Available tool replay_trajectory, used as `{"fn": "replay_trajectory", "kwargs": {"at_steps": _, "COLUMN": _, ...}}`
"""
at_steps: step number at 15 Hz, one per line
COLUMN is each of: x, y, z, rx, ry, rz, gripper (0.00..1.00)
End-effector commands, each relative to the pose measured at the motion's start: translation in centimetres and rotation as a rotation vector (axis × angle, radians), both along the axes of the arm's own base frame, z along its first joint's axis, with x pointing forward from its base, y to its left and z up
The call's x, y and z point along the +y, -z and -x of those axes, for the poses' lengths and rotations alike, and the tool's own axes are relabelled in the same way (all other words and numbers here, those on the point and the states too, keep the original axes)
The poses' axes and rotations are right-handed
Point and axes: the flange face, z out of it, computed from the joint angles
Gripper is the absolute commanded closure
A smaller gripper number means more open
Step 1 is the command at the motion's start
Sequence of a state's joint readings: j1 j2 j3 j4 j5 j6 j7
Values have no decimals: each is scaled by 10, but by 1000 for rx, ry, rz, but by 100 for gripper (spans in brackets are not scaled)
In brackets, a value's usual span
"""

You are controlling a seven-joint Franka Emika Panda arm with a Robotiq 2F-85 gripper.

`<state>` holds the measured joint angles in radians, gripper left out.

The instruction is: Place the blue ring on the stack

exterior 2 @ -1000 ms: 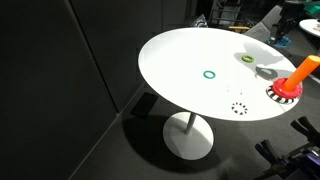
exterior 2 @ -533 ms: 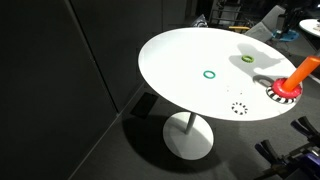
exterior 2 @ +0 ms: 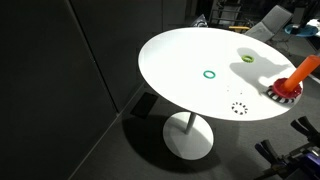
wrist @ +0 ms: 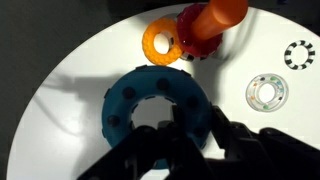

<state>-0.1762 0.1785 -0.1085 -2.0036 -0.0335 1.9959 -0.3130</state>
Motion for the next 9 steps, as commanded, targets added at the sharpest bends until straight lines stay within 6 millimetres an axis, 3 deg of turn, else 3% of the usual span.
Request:
{"fn": "replay_trajectory", "kwargs": {"at_steps": 1, "x": 18, "y": -20, "z": 33, "rx": 19, "ry": -20, "rz": 2, "gripper": 90}}
{"fn": "replay_trajectory", "kwargs": {"at_steps": 9, "x": 38, "y": -26, "z": 76, "rx": 42, "ry": -43, "rz": -6, "gripper": 90}}
